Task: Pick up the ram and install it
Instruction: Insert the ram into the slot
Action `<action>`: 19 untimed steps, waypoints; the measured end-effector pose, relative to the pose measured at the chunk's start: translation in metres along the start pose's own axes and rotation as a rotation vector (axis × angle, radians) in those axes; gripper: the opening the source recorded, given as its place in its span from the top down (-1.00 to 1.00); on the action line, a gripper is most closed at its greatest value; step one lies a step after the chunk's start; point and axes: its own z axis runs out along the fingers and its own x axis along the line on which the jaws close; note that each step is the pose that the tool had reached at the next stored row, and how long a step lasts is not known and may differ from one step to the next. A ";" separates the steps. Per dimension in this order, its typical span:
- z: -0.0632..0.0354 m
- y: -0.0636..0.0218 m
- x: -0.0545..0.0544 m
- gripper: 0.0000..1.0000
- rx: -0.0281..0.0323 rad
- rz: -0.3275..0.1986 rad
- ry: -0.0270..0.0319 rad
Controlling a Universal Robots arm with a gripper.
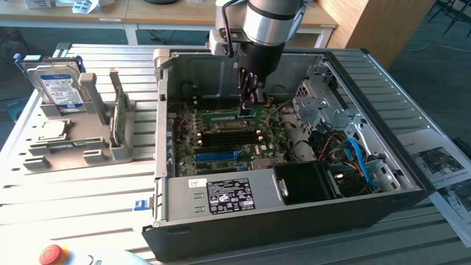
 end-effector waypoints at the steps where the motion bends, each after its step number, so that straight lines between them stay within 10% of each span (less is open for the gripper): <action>1: -0.0001 -0.0007 0.000 0.76 -0.0001 0.000 0.0001; 19: -0.0002 -0.0051 0.001 0.76 -0.0003 0.020 -0.0011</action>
